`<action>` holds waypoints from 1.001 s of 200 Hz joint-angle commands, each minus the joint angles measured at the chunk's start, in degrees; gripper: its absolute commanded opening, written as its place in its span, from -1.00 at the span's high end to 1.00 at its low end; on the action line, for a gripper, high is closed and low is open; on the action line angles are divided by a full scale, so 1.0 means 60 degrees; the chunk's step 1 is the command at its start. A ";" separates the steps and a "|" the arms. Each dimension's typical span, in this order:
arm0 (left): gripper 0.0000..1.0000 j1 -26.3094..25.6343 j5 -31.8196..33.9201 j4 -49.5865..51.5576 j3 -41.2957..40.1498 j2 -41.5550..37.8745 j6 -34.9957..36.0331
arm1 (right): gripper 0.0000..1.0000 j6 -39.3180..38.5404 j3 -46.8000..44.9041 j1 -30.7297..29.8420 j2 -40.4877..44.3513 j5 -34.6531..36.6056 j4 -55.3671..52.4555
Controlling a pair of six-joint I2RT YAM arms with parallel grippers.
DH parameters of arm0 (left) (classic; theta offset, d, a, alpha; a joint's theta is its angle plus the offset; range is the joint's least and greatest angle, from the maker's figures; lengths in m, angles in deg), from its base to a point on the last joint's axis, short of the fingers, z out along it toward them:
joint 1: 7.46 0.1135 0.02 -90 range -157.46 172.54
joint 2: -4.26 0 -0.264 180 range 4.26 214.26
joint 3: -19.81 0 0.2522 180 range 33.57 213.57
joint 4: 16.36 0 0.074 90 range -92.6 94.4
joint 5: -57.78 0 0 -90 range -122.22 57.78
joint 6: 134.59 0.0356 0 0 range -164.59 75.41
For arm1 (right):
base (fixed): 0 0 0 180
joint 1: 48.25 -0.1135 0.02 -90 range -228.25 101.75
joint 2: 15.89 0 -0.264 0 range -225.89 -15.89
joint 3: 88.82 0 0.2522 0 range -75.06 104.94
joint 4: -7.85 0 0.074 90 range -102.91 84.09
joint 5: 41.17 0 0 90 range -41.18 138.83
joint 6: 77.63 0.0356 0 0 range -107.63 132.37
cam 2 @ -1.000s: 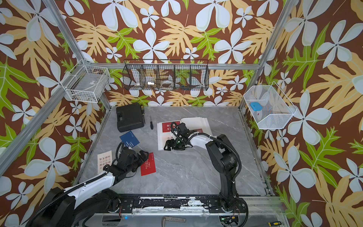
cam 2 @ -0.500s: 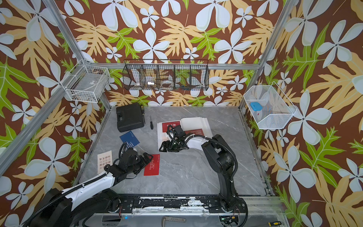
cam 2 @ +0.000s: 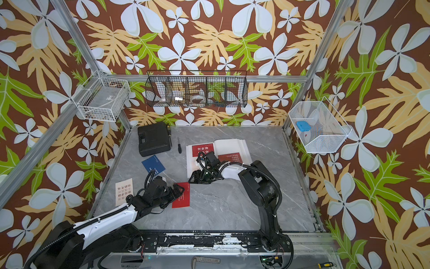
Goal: Place the photos into the photo albums
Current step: Move the photo to the center of the board.
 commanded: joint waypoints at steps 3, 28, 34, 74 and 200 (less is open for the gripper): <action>-1.00 -0.0357 -0.0555 0.0606 -0.0060 0.0433 -0.0555 | -0.35 -0.0210 0.0217 0.0002 -0.0063 0.0258 -0.0709; -1.00 -0.0776 -0.0537 0.0185 -0.0029 0.0580 -0.0951 | -0.35 -0.0357 0.0345 0.0117 -0.0060 0.0404 -0.1057; -1.00 -0.0842 -0.0549 0.0018 -0.0028 0.0580 -0.1038 | -0.35 -0.0376 0.0304 0.0212 -0.0018 0.0436 -0.1056; -0.98 -0.1018 0.0145 0.0517 0.0821 0.0499 -0.0489 | -0.35 -0.1039 0.0036 0.0797 0.0472 0.0714 -0.1526; -0.96 -0.0329 0.0852 0.0184 0.1617 0.1768 0.0694 | -0.31 -0.0743 -0.0754 -0.0072 0.0105 0.0090 -0.0567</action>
